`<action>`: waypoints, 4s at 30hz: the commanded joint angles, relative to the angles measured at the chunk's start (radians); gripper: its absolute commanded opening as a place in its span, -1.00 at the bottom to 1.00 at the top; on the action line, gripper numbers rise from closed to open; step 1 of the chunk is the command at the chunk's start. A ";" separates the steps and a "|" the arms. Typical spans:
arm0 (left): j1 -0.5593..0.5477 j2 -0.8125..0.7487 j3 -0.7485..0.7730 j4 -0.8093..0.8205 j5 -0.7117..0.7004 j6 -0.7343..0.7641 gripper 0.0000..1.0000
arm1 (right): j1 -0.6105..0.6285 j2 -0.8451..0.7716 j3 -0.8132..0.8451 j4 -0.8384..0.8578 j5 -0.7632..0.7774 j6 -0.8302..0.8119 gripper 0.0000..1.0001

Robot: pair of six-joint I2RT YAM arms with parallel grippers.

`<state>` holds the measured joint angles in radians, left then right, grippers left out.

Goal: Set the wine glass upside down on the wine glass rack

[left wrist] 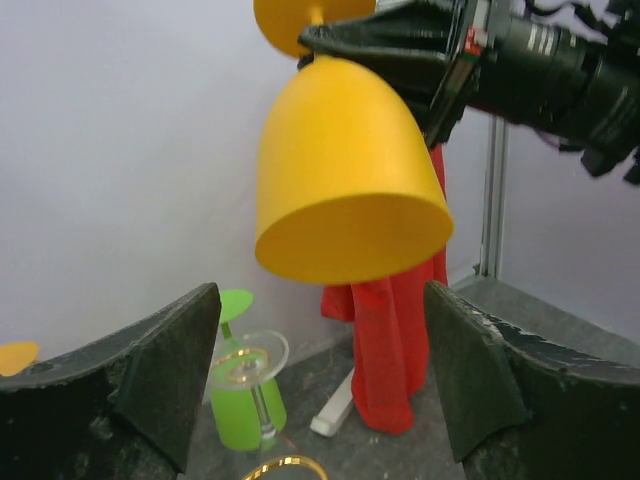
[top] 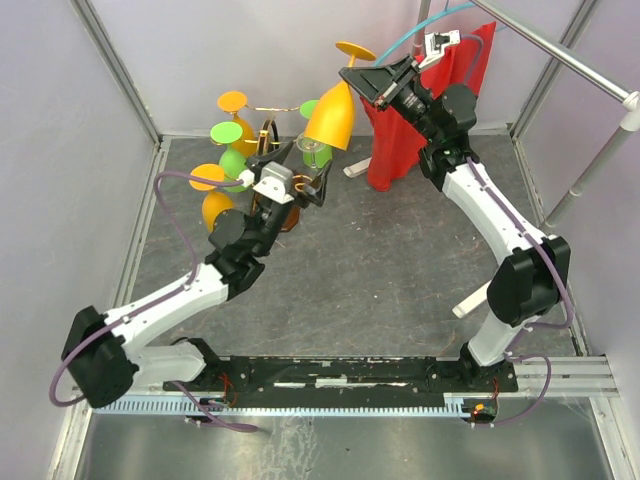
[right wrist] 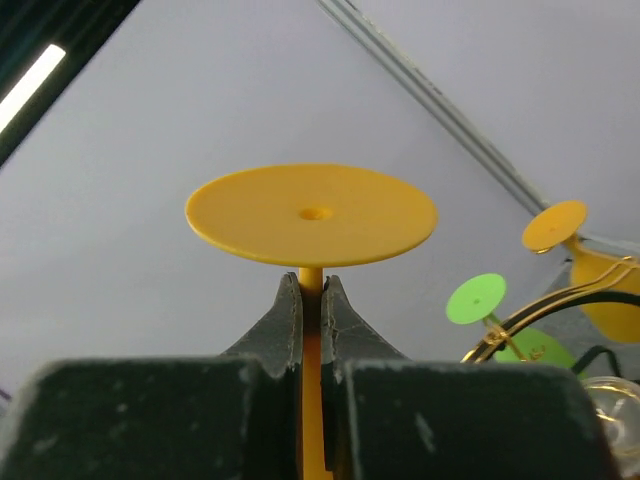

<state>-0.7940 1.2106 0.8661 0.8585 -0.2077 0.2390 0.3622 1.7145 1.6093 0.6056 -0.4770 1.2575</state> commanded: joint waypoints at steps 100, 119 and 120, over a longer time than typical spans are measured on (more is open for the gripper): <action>0.429 -0.121 0.131 -0.569 0.024 -0.356 0.98 | 0.477 0.041 -0.766 0.704 0.683 -1.259 -0.76; 0.429 -0.149 0.105 -0.578 0.004 -0.381 0.98 | 0.495 0.009 -0.780 0.632 0.536 -1.283 -0.65; 0.430 -0.149 0.106 -0.579 0.003 -0.384 0.98 | 0.498 0.008 -0.780 0.630 0.533 -1.285 -0.61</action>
<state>-0.3679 1.0904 0.9707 0.2394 -0.1837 -0.1326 0.8448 1.7592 0.8108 1.2457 0.1162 0.0029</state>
